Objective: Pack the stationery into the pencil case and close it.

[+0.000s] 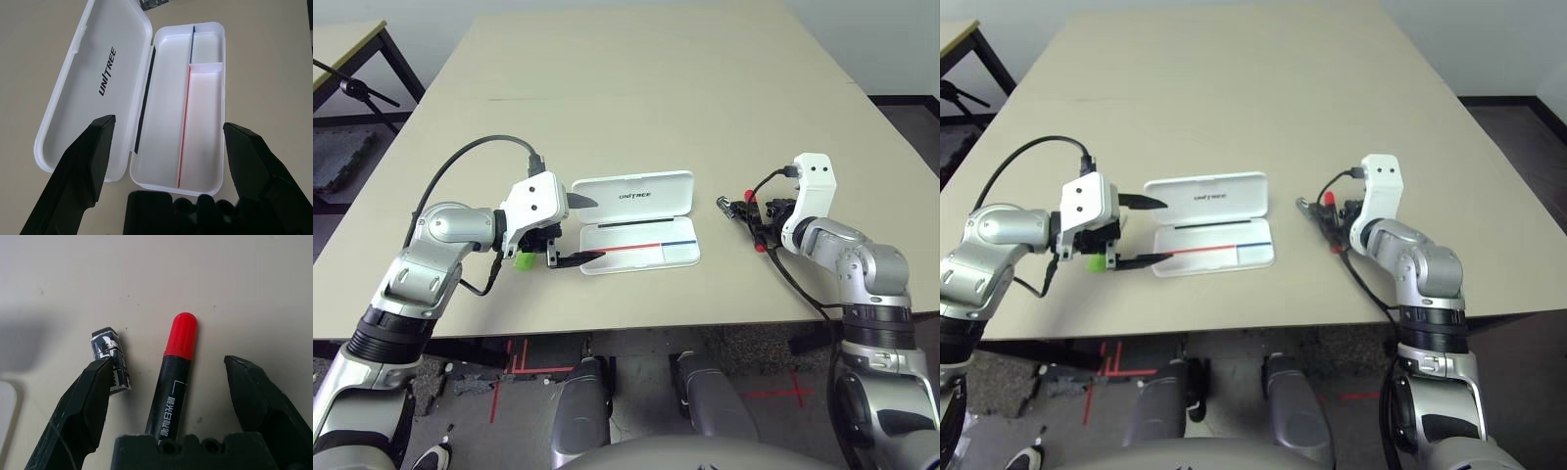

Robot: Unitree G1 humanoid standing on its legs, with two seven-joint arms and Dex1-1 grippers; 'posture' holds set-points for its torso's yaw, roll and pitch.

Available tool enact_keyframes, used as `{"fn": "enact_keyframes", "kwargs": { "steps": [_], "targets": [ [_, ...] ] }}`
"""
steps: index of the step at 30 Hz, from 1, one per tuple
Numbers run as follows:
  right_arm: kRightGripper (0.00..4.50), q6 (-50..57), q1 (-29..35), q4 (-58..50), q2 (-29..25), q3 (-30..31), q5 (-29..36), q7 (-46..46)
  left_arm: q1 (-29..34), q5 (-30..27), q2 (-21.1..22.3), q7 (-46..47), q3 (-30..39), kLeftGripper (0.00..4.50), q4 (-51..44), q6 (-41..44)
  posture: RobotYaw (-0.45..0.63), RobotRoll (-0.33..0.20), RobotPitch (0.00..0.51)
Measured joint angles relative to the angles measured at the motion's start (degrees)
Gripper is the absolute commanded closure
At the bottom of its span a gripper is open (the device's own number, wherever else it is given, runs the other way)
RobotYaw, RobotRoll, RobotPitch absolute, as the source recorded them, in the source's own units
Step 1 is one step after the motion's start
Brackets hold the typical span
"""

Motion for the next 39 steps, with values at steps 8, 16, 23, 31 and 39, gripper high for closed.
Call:
{"fn": "enact_keyframes", "kwargs": {
  "steps": [8, 16, 23, 31, 39],
  "targets": [
    [3.33, 3.4, 1.3, -0.5, -5.8, 0.4, 1.2, 4.8, 0.1, 0.5, 0.0, 0.0, -0.3, 0.00, -0.1, 0.1, -0.12, 0.000, 0.140],
    [4.02, 4.8, 1.0, -0.6, -10.8, 2.0, 1.7, 9.1, 0.1, 0.8, 0.0, 0.0, -0.4, 0.00, -0.1, 0.1, -0.11, 0.000, 0.139],
    [4.02, 4.0, -0.7, 0.0, -13.6, 2.9, 1.6, 11.7, 0.1, 0.9, 0.0, 0.0, -0.4, 0.00, -0.1, 0.1, -0.10, 0.000, 0.140],
    [4.02, -10.7, -1.8, 0.3, -19.1, 6.1, 0.9, 24.1, 0.4, 0.9, 0.4, 0.6, -0.3, 0.00, -0.2, 0.1, -0.08, 0.000, 0.142],
    [4.02, -26.7, -3.2, 0.0, -21.7, 15.3, -1.3, 41.9, 2.3, 1.0, 1.4, 1.5, -0.1, 0.00, -0.3, 0.1, -0.06, 0.000, 0.143]
  ]
}}
